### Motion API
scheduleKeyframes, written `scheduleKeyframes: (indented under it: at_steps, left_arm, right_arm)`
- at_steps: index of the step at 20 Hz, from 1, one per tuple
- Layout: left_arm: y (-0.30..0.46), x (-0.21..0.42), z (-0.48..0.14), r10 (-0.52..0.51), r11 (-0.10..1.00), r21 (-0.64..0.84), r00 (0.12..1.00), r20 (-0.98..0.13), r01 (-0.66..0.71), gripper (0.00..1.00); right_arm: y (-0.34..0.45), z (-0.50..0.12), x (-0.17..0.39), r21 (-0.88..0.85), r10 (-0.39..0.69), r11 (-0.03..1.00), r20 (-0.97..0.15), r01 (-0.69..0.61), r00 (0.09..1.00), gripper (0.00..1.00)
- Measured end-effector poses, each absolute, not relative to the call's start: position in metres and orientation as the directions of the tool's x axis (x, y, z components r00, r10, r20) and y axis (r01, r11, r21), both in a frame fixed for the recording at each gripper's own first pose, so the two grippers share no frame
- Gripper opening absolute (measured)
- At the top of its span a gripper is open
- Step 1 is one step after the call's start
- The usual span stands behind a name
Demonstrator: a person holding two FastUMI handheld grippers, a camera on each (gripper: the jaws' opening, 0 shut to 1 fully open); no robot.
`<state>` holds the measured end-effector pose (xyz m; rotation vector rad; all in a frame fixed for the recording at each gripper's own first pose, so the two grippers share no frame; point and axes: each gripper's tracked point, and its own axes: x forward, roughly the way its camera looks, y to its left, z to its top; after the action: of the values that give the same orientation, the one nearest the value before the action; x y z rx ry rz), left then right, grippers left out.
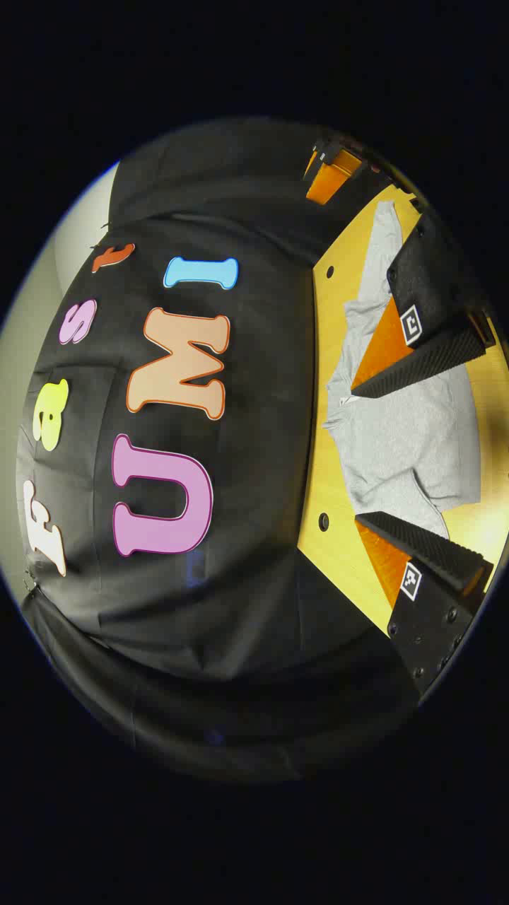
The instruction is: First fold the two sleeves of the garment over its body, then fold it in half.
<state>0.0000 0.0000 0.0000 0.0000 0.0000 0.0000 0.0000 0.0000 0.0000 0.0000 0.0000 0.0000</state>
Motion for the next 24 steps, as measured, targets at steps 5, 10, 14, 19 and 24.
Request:
scheduleKeyframes:
  at_steps: [5, 10, 14, 19, 24]
  left_arm:
    - [-0.004, -0.002, -0.005, -0.010, 1.000, -0.021, 1.000, -0.008, 0.010, 0.95]
    - [-0.008, -0.002, -0.007, -0.013, 0.999, -0.042, 1.000, -0.015, 0.013, 0.95]
    - [-0.012, -0.003, -0.012, -0.018, 0.998, -0.068, 0.999, -0.028, 0.016, 0.95]
    - [-0.007, -0.004, -0.013, 0.003, 0.998, -0.066, 0.999, -0.032, -0.005, 0.95]
    - [0.001, -0.005, -0.009, 0.025, 0.999, -0.042, 0.999, -0.025, -0.026, 0.95]
  right_arm:
    - [-0.008, -0.002, -0.003, 0.013, -0.012, 1.000, -0.015, 0.012, 1.000, 0.98]
    - [-0.019, -0.006, -0.004, 0.027, -0.023, 0.999, -0.029, 0.024, 0.999, 0.98]
    - [-0.030, -0.010, -0.005, 0.024, -0.039, 0.999, -0.040, 0.040, 0.998, 0.98]
    - [-0.079, -0.025, -0.006, 0.041, -0.123, 0.991, -0.086, 0.127, 0.989, 0.98]
    - [-0.175, -0.056, -0.010, 0.071, -0.291, 0.950, -0.160, 0.305, 0.943, 0.98]
